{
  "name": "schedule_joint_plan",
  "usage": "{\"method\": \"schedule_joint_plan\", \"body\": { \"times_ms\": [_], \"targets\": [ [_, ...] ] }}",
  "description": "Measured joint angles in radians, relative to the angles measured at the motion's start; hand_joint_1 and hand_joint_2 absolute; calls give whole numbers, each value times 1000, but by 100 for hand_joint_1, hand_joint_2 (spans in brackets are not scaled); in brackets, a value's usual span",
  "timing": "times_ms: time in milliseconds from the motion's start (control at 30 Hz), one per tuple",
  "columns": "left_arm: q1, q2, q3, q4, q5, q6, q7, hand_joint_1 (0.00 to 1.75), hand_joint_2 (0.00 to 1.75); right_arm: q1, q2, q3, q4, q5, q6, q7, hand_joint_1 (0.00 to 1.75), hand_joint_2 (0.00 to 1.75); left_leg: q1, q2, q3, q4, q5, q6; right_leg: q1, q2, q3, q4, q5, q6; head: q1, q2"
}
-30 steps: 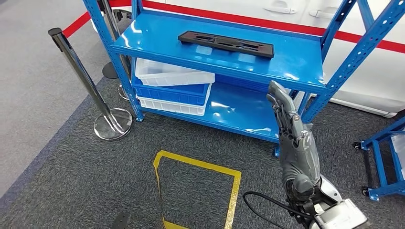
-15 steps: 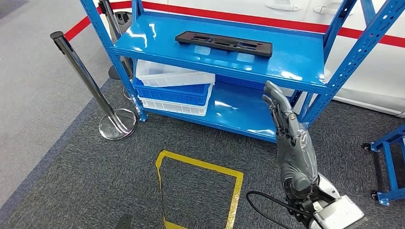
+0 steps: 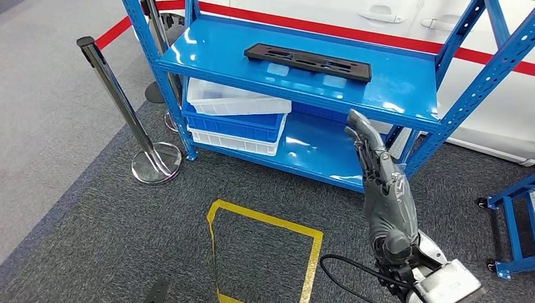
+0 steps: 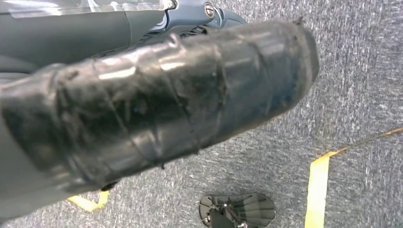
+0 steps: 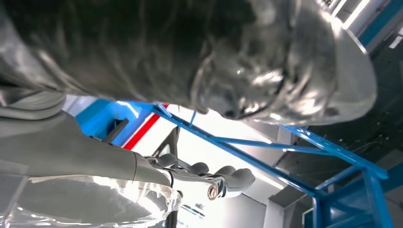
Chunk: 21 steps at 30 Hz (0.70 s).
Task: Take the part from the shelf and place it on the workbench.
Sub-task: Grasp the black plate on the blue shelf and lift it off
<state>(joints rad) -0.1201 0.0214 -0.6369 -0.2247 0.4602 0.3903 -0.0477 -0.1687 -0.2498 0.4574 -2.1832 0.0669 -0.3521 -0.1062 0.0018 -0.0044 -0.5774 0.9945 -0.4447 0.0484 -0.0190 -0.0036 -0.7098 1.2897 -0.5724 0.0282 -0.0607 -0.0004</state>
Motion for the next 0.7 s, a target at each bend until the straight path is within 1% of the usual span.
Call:
{"method": "schedule_joint_plan", "body": {
  "times_ms": [33,67,100,133,167,200,233,300,333,367,400,467,500,533,567,600,633,667,700],
  "targets": [
    [1,0,0,0,-1,-1,0,0,0,1,0,0,1,-1,0,0,0,0,0,-1,1,3,-3,-1,-1,0,-5,2,14,2,0,0],
    [1,-1,0,0,-2,-2,0,0,0,1,-1,0,2,-1,0,0,0,0,2,-3,2,8,-8,-3,-3,0,9,-33,45,3,0,0],
    [1,-2,0,0,-2,-2,0,0,0,1,-2,0,2,-1,0,0,0,0,3,-5,4,13,-13,-7,-4,0,36,-97,81,4,0,0],
    [1,-2,-1,0,-4,-3,0,0,0,1,-2,0,2,-1,0,0,0,0,3,-7,2,21,-19,-13,-5,2,64,-157,105,4,1,0],
    [0,-3,-1,0,-5,-4,0,0,0,0,-3,0,3,-2,1,0,0,0,2,-9,0,28,-25,-19,-4,3,84,-201,119,0,1,0],
    [-1,-3,-1,0,-6,-4,1,0,0,1,-3,0,3,-2,1,0,0,0,1,-10,-3,34,-29,-25,-3,5,95,-224,121,-5,1,0],
    [-2,-3,-1,0,-7,-5,1,0,0,1,-3,0,4,-2,1,0,0,0,-1,-11,-6,37,-30,-30,0,7,96,-226,115,-11,1,0],
    [-2,-2,-1,0,-8,-6,2,0,0,2,-3,0,4,-3,1,0,0,0,0,-11,-6,38,-34,-38,-1,7,98,-229,115,-24,1,0],
    [-3,-2,-2,0,-9,-6,2,0,0,1,-3,0,5,-4,2,0,0,0,1,-9,-8,47,-41,-43,-2,6,101,-231,114,-30,0,0],
    [-3,-2,-2,0,-9,-7,2,0,0,1,-4,0,5,-5,2,-1,0,0,2,-7,-21,76,-57,-48,-4,4,105,-233,113,-35,-2,0],
    [-3,-2,-2,0,-10,-8,2,0,0,1,-4,0,5,-5,2,-1,0,0,3,-4,-45,125,-80,-53,-4,3,109,-235,111,-40,-4,0],
    [-3,-4,-3,0,-10,-10,2,0,0,1,-4,0,5,-6,2,-2,0,0,5,-2,-117,253,-125,-59,-2,2,113,-235,107,-46,-6,0],
    [-2,-4,-4,0,-11,-10,2,0,0,2,-4,0,5,-6,2,-2,0,0,6,-2,-145,297,-129,-59,-1,2,115,-235,104,-48,-6,0],
    [0,-4,-4,0,-11,-10,2,0,0,2,-4,0,6,-6,2,-2,0,0,6,-2,-159,307,-115,-58,0,2,119,-235,101,-49,-6,0],
    [0,-4,-4,0,-11,-10,2,0,0,3,-4,0,6,-6,2,-2,0,0,5,-2,-154,279,-83,-54,1,3,124,-235,97,-49,-6,0],
    [0,-4,-4,0,-11,-11,2,0,0,3,-4,0,7,-6,2,-2,0,0,3,-2,-132,220,-42,-46,3,4,132,-235,93,-48,-6,0],
    [-1,-3,-5,0,-12,-12,2,0,0,3,-4,0,7,-7,2,-2,0,0,0,-1,-104,155,-10,-37,3,4,139,-236,88,-47,-6,0],
    [-1,-3,-5,0,-12,-14,2,0,0,3,-4,0,7,-7,2,-2,0,0,-5,-1,-77,97,9,-27,4,4,144,-238,84,-43,-5,0],
    [-3,-3,-6,0,-13,-17,3,0,0,4,-4,0,7,-9,2,-2,0,0,-10,1,-57,59,15,-19,4,4,148,-242,81,-39,-5,0]
  ]
}}
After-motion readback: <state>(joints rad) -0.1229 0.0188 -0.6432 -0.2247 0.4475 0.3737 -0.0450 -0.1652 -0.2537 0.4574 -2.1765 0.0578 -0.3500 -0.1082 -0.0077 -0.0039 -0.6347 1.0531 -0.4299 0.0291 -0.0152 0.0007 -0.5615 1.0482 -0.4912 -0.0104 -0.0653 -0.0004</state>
